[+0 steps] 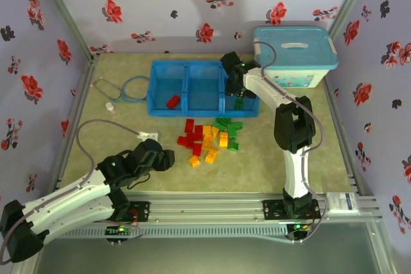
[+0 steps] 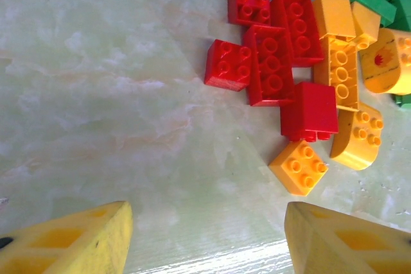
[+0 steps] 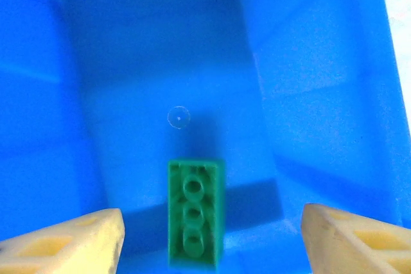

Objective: Sort the legos into containers by color
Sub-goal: Place the lego in the container, then pick up the lego from the middle-left of the table.

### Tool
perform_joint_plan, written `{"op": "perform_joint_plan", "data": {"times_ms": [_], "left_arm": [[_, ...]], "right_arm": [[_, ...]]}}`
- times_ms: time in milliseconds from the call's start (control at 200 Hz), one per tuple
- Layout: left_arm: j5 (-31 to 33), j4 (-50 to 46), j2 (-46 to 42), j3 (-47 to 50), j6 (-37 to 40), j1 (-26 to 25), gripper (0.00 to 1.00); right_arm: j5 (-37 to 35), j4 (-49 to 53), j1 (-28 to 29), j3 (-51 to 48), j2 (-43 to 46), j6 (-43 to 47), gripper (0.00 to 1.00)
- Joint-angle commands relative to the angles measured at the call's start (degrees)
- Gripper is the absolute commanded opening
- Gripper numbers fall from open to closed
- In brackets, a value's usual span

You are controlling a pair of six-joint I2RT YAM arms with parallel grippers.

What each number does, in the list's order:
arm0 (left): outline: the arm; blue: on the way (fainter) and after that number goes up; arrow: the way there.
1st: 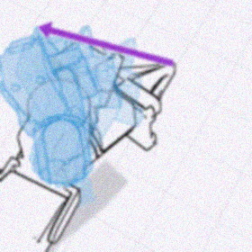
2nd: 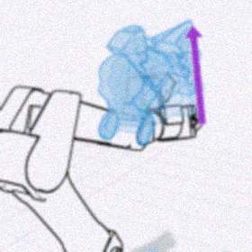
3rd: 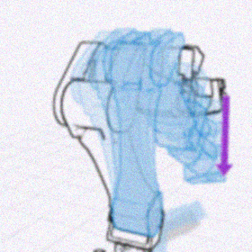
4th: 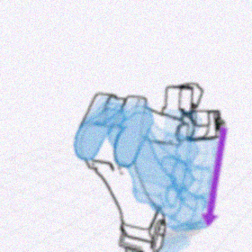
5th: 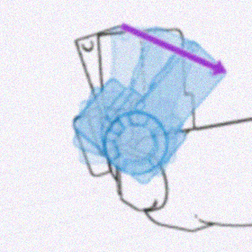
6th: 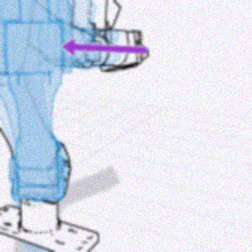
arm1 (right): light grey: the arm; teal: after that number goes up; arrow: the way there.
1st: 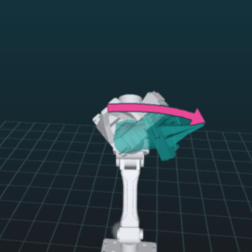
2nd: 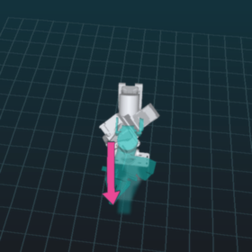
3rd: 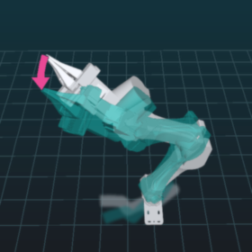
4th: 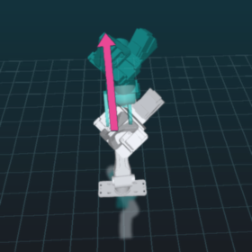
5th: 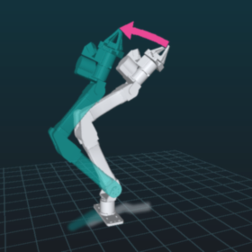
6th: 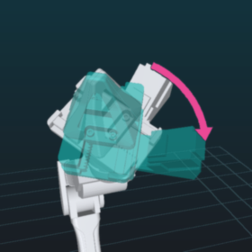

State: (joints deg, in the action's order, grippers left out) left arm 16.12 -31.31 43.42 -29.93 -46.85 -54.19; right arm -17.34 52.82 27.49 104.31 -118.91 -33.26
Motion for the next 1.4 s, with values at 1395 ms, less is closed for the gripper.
{"op": "perform_joint_plan", "data": {"times_ms": [1395], "left_arm": [[-10.05,3.67,53.85,-32.01,13.25,-10.23,0.63]], "right_arm": [[-0.15,-8.31,6.53,-54.94,64.69,-15.21,0.79]]}}
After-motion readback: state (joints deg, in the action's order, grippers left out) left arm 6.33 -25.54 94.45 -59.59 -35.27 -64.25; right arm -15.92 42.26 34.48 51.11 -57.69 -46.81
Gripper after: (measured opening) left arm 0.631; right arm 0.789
